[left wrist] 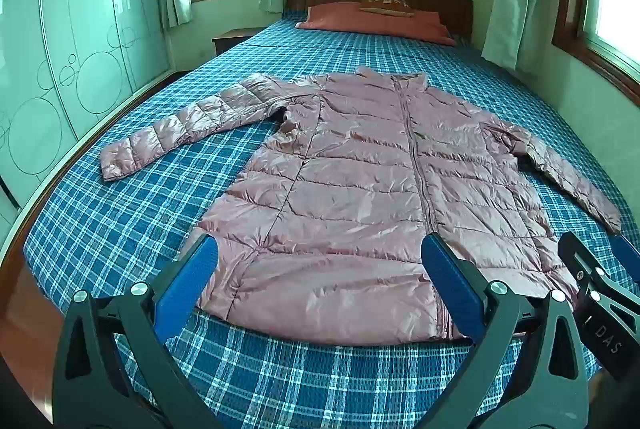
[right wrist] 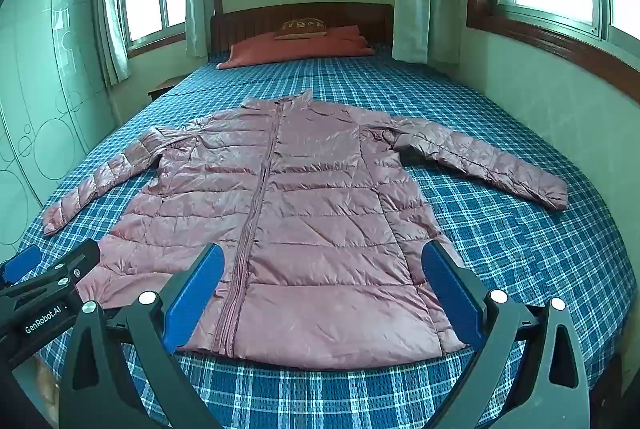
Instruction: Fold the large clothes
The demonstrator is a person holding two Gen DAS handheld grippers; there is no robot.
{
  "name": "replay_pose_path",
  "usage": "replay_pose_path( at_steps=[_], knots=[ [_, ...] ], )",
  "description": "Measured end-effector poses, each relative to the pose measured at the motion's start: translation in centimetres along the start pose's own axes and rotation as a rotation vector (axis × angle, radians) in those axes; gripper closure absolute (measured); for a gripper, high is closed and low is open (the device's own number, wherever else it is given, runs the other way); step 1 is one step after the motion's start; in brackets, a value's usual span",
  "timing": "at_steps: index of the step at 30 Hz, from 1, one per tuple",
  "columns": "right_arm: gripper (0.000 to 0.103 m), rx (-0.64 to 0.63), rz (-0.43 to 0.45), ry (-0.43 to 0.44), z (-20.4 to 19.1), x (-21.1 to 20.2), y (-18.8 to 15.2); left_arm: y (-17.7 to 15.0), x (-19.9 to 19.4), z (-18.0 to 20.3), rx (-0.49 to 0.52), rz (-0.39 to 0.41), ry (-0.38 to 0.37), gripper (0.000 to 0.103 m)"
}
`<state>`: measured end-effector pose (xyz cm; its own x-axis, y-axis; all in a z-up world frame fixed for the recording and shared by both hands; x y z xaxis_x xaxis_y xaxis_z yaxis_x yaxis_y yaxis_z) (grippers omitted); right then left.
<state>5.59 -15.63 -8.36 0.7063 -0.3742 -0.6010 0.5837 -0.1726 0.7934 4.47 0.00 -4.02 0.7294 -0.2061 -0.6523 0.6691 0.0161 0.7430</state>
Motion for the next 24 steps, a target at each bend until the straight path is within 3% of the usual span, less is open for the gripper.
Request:
replay_pose_path(
  at_steps=[24],
  knots=[
    [0.005, 0.002, -0.006, 0.006, 0.19, 0.32, -0.07, -0.14, 0.08, 0.06, -0.004, -0.003, -0.003, 0.002]
  ],
)
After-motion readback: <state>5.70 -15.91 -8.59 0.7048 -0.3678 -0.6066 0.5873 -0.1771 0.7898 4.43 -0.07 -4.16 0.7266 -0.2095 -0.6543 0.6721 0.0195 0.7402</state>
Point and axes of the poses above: each gripper's, at about its wrist camera, not at the fingertips, and x roughly the way its jaws point, z to its right, y to its top, the point moved 6 cm from there along x, roughly the way its jaws point, and after that the axes turned 12 degrees about -y, right-handed, at the moved point
